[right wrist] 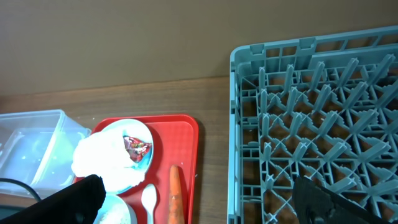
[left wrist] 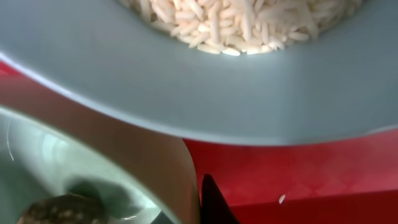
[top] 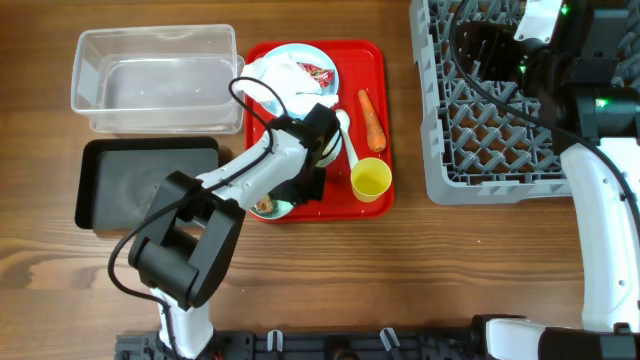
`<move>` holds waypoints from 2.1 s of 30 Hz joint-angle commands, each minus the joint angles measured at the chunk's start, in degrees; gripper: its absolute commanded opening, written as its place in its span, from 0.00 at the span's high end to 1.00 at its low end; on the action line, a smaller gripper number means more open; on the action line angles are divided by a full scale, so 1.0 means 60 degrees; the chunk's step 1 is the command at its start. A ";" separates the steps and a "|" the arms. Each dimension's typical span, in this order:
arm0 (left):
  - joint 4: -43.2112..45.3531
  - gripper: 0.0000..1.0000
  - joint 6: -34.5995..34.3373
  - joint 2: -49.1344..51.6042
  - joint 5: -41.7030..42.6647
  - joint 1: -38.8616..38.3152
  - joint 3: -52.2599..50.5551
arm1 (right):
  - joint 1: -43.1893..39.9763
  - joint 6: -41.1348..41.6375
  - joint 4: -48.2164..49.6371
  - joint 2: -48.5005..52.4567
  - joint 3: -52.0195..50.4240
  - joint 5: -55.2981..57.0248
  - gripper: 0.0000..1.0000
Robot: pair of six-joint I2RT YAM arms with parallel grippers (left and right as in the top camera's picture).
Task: Sort waste into correct bins and load items into the dishwasher rack
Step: 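Grasp the rim of the teal bowl with the left gripper, then carry the teal bowl over the black tray and tip it, then return the emptied teal bowl to the red tray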
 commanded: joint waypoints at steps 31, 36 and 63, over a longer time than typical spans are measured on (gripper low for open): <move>-0.0397 0.96 0.7278 -0.2674 1.1475 1.2619 -0.2116 | 0.0055 -0.0036 0.0077 0.0113 0.0219 0.0674 0.00; 0.0922 0.96 0.7275 -0.2674 1.3457 1.2746 -0.2597 | 0.0055 -0.0029 0.0033 0.0113 0.0219 0.0670 0.00; 0.1956 0.96 0.2900 -0.2677 1.3963 1.2746 -0.2550 | 0.0055 -0.0033 -0.0368 0.0113 0.0219 0.0670 0.00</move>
